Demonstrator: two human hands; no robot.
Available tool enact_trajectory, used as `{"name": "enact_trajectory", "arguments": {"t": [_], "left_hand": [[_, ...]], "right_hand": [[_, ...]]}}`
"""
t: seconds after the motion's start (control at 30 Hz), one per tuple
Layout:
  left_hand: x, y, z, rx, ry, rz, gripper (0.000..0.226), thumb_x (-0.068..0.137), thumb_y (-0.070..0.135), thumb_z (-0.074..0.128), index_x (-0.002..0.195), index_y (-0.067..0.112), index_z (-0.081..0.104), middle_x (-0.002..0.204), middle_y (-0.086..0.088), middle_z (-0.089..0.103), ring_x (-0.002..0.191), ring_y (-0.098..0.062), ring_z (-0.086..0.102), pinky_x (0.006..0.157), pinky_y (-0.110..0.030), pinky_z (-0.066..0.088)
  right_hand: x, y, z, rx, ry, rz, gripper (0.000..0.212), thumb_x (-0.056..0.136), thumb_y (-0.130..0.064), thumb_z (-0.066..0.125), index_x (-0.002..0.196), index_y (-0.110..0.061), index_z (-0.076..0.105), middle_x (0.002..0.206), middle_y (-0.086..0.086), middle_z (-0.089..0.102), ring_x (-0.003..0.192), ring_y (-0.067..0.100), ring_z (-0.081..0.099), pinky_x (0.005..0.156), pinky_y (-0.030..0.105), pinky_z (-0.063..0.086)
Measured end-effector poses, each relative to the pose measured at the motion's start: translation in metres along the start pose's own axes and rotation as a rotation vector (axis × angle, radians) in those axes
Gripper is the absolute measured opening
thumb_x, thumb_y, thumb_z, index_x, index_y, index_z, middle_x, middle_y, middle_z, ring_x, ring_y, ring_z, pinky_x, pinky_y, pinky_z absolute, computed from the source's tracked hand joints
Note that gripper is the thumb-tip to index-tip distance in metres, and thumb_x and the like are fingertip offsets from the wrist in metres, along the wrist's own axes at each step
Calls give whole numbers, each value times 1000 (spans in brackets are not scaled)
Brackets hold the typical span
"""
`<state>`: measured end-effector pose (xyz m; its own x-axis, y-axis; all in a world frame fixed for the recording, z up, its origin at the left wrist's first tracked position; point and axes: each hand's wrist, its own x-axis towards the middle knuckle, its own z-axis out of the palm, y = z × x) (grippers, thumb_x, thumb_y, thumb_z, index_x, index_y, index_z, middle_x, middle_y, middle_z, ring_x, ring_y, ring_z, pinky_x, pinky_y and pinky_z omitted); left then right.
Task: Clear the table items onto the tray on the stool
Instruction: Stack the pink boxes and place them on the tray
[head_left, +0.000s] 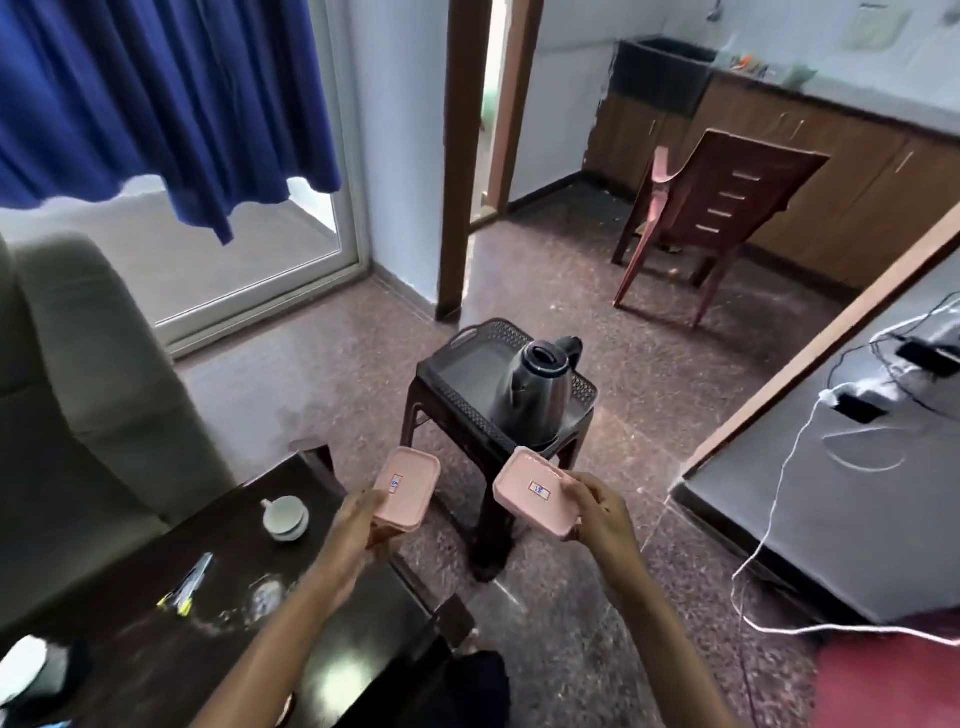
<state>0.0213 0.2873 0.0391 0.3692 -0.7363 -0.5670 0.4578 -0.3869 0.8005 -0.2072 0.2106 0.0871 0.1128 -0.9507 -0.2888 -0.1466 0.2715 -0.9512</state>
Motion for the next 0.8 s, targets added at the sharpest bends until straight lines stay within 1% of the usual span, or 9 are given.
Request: {"name": "enact_trajectory", "arguments": {"t": [0.07, 0.13, 0.23, 0.3, 0.43, 0.53, 0.63, 0.73, 0.8], "left_hand": [[24, 12, 19, -52, 21, -15, 14, 97, 16, 39, 93, 20, 52, 81, -8, 60, 68, -19, 56, 57, -28, 43], [48, 25, 41, -82, 28, -24, 13, 98, 18, 39, 100, 20, 51, 82, -8, 60, 71, -20, 55, 61, -30, 41], [83, 46, 69, -92, 25, -31, 14, 99, 19, 38, 101, 21, 52, 84, -7, 59, 72, -19, 56, 51, -24, 48], [102, 59, 84, -94, 24, -30, 14, 98, 20, 39, 107, 19, 50, 86, -7, 59, 72, -19, 57, 46, -20, 49], [135, 82, 101, -133, 52, 4, 19, 98, 18, 39, 115, 19, 47, 88, -7, 59, 73, -21, 57, 46, -20, 50], [156, 93, 107, -183, 141, 5, 24, 97, 17, 40, 121, 19, 45, 87, -7, 58, 73, -20, 56, 49, -24, 51], [174, 99, 108, -251, 275, 15, 20, 97, 16, 42, 113, 20, 51, 86, -7, 59, 71, -20, 56, 51, -26, 50], [185, 104, 110, -314, 434, 17, 18, 96, 15, 43, 103, 27, 55, 88, -5, 59, 70, -18, 54, 55, -28, 49], [190, 108, 113, -341, 504, 3, 21, 96, 16, 41, 110, 28, 52, 88, -5, 58, 70, -17, 53, 58, -29, 46]], "right_hand": [[36, -14, -12, 48, -32, 30, 16, 92, -9, 50, 84, -13, 63, 73, 5, 60, 60, 11, 54, 45, 21, 43], [73, -30, -23, 108, -48, 58, 10, 89, -9, 54, 83, -12, 60, 74, 6, 59, 63, 14, 54, 50, 26, 45], [132, -51, -32, 137, -69, 73, 7, 86, -12, 60, 80, -13, 59, 77, 7, 61, 68, 16, 58, 56, 29, 48], [167, -63, -31, 165, -79, 82, 10, 86, -10, 60, 76, -13, 59, 72, 3, 63, 67, 15, 59, 55, 27, 49], [238, -82, -15, 219, -154, 103, 9, 84, -5, 62, 76, -10, 63, 63, 1, 66, 60, 12, 62, 48, 21, 50], [298, -90, 3, 197, -238, 136, 6, 82, -3, 64, 80, -8, 63, 68, 6, 65, 63, 18, 61, 51, 23, 51], [365, -88, 28, 152, -307, 192, 8, 80, -2, 66, 82, -10, 65, 66, 4, 65, 62, 18, 58, 60, 25, 47], [426, -77, 57, -3, -391, 247, 11, 81, 1, 63, 86, -8, 65, 69, 7, 61, 54, 12, 55, 52, 20, 45], [455, -63, 73, -111, -428, 283, 17, 80, 8, 58, 89, -5, 62, 68, 7, 56, 54, 12, 52, 47, 19, 43]]}}
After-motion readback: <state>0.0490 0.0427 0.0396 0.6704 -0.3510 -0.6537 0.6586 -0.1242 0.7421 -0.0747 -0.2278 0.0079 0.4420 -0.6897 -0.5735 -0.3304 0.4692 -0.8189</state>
